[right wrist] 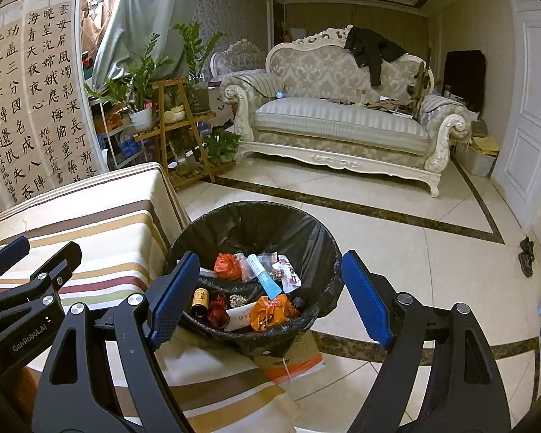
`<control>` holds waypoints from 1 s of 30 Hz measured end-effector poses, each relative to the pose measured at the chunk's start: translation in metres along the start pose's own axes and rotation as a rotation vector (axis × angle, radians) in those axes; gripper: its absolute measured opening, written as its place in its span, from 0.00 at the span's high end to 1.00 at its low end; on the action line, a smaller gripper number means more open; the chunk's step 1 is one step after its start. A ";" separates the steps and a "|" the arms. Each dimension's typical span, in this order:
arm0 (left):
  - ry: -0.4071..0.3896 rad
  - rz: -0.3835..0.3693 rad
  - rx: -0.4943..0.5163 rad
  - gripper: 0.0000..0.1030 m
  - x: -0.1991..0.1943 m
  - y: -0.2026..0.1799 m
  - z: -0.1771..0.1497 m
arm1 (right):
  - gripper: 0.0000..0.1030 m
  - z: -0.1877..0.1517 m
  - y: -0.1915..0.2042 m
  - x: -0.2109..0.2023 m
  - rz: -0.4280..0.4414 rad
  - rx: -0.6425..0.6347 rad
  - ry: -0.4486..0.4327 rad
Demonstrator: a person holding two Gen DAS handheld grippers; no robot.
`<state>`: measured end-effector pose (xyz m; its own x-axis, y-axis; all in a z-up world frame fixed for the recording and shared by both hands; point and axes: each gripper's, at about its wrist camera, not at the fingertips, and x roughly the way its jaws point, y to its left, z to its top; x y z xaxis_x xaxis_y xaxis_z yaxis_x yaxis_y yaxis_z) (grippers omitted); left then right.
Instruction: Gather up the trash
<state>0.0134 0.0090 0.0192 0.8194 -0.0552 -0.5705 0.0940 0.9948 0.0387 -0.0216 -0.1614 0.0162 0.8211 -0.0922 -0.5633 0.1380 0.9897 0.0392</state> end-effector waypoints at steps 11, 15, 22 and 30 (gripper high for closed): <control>0.001 -0.001 -0.004 0.18 0.000 0.001 0.000 | 0.23 0.001 0.000 -0.002 0.001 0.000 -0.002; 0.002 -0.001 -0.003 0.18 0.000 0.001 -0.001 | 0.23 0.001 -0.001 -0.001 0.001 0.000 -0.002; 0.002 -0.002 -0.004 0.18 0.000 0.002 -0.001 | 0.23 0.000 0.000 -0.001 0.001 0.001 -0.001; 0.003 -0.003 -0.004 0.18 0.000 0.003 -0.001 | 0.23 0.001 0.000 -0.001 0.001 -0.001 -0.001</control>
<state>0.0131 0.0122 0.0190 0.8178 -0.0577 -0.5727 0.0939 0.9950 0.0339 -0.0223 -0.1609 0.0178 0.8218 -0.0916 -0.5624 0.1371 0.9898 0.0391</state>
